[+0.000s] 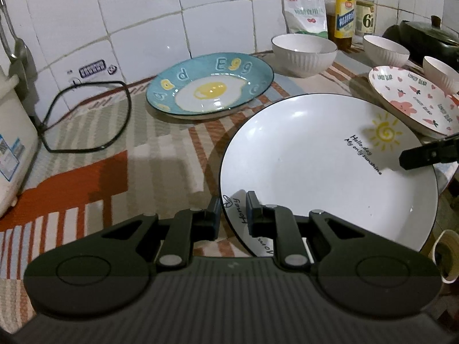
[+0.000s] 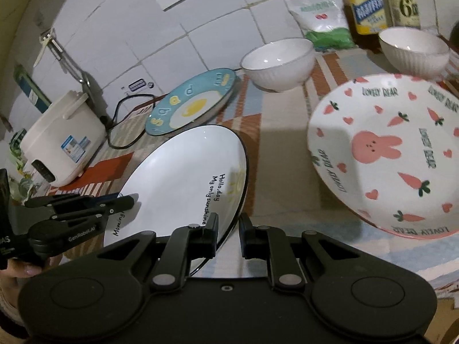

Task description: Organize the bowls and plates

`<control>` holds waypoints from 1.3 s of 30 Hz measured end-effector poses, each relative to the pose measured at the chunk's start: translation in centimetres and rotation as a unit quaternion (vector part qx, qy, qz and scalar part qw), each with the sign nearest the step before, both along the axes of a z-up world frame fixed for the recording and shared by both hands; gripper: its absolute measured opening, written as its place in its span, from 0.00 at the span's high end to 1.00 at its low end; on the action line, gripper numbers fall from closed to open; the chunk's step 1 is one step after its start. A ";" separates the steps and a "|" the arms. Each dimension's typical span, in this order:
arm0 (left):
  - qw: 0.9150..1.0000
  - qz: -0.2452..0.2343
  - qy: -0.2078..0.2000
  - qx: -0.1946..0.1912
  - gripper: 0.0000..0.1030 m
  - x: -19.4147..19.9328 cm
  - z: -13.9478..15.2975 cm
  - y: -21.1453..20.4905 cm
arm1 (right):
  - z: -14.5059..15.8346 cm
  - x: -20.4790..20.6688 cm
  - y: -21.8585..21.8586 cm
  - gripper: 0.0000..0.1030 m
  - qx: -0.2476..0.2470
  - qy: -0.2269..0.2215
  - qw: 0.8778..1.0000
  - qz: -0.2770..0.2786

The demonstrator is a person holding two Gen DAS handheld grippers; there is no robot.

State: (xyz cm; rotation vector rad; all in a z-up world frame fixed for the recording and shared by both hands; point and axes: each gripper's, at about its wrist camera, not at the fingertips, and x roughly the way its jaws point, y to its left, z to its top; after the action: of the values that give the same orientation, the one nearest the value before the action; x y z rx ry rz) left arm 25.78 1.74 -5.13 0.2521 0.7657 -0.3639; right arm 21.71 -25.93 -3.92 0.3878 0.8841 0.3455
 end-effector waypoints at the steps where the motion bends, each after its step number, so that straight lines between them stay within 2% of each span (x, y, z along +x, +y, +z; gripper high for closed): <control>1: 1.000 -0.001 0.005 -0.002 0.84 0.2 0.0 0.0 | -0.1 0.0 -0.1 0.81 0.000 0.002 1.000 0.000; 16: 1.000 0.011 -0.004 0.005 0.85 2.1 -0.3 -0.3 | -0.7 1.8 0.6 0.82 -0.012 -0.012 1.000 0.002; 24: 1.000 0.008 -0.010 0.018 0.85 2.4 -0.3 -0.7 | -0.9 1.8 1.8 0.81 -0.069 -0.023 0.997 0.007; 28: 1.000 0.012 -0.014 0.021 0.82 2.3 -0.1 -0.7 | -0.7 1.4 2.8 0.75 -0.106 -0.037 0.994 0.018; 29: 0.999 0.013 -0.024 0.024 0.81 2.1 0.2 -0.8 | -0.5 1.0 3.1 0.71 -0.116 -0.046 0.992 0.020; 30: 0.999 0.014 -0.034 0.029 0.80 1.7 0.4 -0.8 | -0.2 0.7 3.3 0.63 -0.124 -0.058 0.990 0.023; 32: 0.998 0.005 -0.050 0.039 0.64 0.9 1.1 -0.9 | 0.6 -0.2 3.4 0.55 -0.141 -0.080 0.987 0.024; 39: 0.997 -0.014 -0.064 0.043 0.49 -2.4 3.8 -0.7 | 3.9 -3.1 2.8 0.52 -0.161 -0.120 0.979 0.039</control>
State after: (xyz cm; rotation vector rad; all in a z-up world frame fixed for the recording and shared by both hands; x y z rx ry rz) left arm 23.39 1.01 -1.31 0.3648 0.6530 -0.3380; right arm 18.63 -23.11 0.02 0.0112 0.7040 0.3070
